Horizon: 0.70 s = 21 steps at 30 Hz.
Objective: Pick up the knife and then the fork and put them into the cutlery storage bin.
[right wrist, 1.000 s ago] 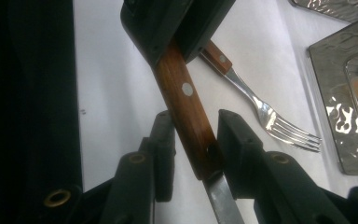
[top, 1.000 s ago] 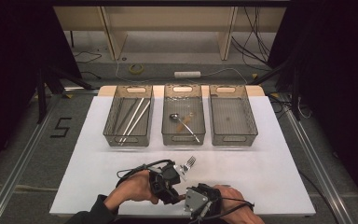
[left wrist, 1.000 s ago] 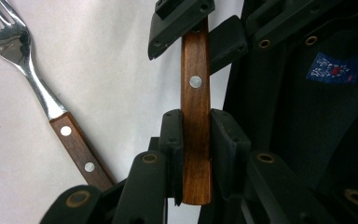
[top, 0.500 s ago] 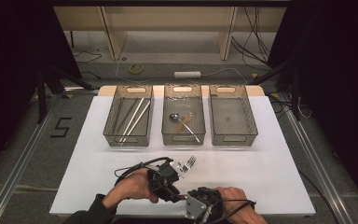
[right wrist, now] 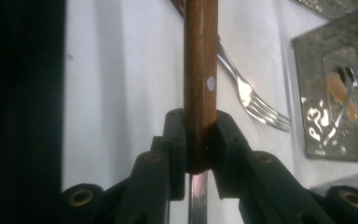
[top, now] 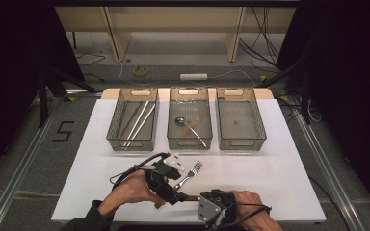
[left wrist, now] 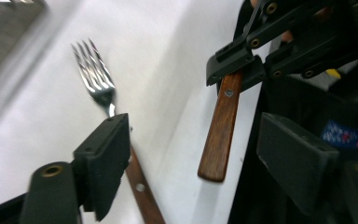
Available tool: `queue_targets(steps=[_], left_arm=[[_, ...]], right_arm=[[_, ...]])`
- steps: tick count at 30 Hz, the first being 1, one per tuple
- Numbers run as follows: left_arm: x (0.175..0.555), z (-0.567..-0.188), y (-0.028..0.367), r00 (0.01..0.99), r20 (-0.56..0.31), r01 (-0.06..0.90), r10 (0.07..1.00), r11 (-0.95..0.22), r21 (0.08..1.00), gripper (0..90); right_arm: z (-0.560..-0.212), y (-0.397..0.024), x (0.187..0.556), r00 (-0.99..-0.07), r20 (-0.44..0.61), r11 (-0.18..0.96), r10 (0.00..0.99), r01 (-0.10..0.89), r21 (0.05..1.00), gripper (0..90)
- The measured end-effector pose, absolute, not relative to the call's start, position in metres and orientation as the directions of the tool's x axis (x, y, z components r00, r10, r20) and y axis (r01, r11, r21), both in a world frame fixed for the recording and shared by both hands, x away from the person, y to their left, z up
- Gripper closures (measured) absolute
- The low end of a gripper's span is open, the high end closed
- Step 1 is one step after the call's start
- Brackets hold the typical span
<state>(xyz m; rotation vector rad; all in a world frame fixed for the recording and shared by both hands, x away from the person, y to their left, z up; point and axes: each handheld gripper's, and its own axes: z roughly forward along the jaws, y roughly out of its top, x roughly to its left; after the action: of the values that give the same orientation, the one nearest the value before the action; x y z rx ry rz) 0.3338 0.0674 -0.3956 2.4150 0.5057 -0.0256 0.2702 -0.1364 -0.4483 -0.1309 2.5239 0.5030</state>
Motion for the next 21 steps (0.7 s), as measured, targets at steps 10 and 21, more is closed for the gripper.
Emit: queue_targets(steps=[10,21], left_arm=[[0.331,-0.403,0.089,0.886,-0.089,0.386,0.455,-0.620,0.683,21.5],[0.324,-0.417,0.114,0.824,-0.097,0.410,0.559,-0.468,0.783,20.9]], right_arm=[[-0.434,-0.164,0.288,-0.834,-0.513,0.898,0.204,-0.049,0.437,78.0],[-0.406,-0.195,0.326,-0.809,-0.380,0.782,0.449,0.150,0.605,77.9]])
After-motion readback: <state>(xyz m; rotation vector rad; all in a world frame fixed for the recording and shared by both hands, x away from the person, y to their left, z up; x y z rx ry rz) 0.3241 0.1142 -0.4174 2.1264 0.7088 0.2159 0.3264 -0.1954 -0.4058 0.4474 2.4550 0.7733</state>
